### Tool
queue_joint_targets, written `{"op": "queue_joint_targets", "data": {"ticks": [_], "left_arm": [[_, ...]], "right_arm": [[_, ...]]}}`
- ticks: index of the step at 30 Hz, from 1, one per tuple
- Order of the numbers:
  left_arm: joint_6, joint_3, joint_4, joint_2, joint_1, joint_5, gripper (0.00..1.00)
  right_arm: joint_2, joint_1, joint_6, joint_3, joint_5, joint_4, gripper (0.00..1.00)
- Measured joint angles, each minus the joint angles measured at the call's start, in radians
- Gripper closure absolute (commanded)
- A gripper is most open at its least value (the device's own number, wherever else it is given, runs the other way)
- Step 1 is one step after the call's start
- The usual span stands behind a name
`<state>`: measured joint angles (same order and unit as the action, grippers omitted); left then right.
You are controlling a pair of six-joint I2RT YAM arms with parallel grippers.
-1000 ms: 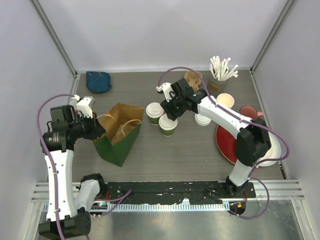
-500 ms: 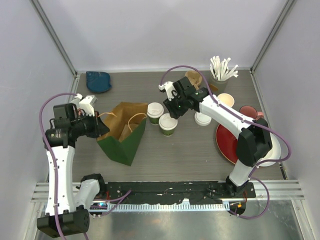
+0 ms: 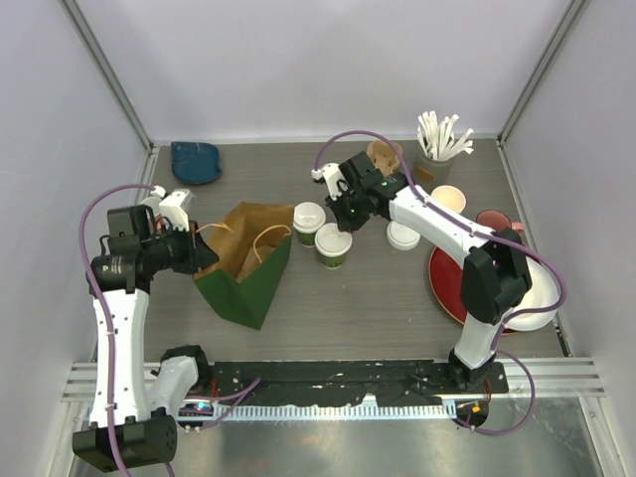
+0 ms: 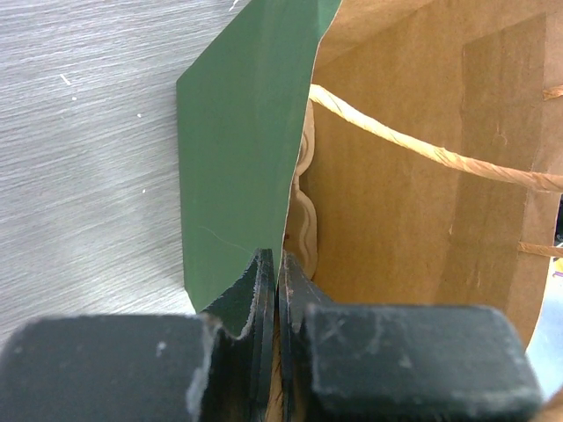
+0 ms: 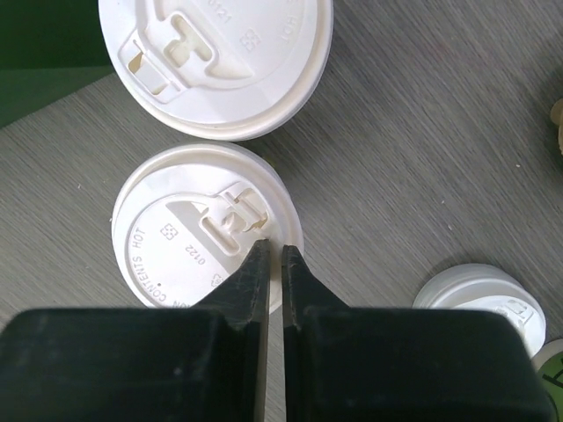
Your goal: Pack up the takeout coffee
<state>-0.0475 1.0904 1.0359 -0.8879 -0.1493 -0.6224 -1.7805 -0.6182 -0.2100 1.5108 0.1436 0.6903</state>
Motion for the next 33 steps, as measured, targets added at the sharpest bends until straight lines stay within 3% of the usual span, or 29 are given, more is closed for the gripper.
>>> {"op": "queue_joint_targets", "data": {"ticks": [22, 33], "left_arm": [[-0.004, 0.004, 0.006, 0.000, 0.012, -0.018, 1.00], [0.006, 0.004, 0.007, 0.000, 0.012, -0.027, 1.00]], "right_arm": [[0.166, 0.000, 0.062, 0.047, -0.027, 0.122, 0.99], [0.214, -0.002, 0.156, 0.296, -0.102, 0.218, 0.99]]}}
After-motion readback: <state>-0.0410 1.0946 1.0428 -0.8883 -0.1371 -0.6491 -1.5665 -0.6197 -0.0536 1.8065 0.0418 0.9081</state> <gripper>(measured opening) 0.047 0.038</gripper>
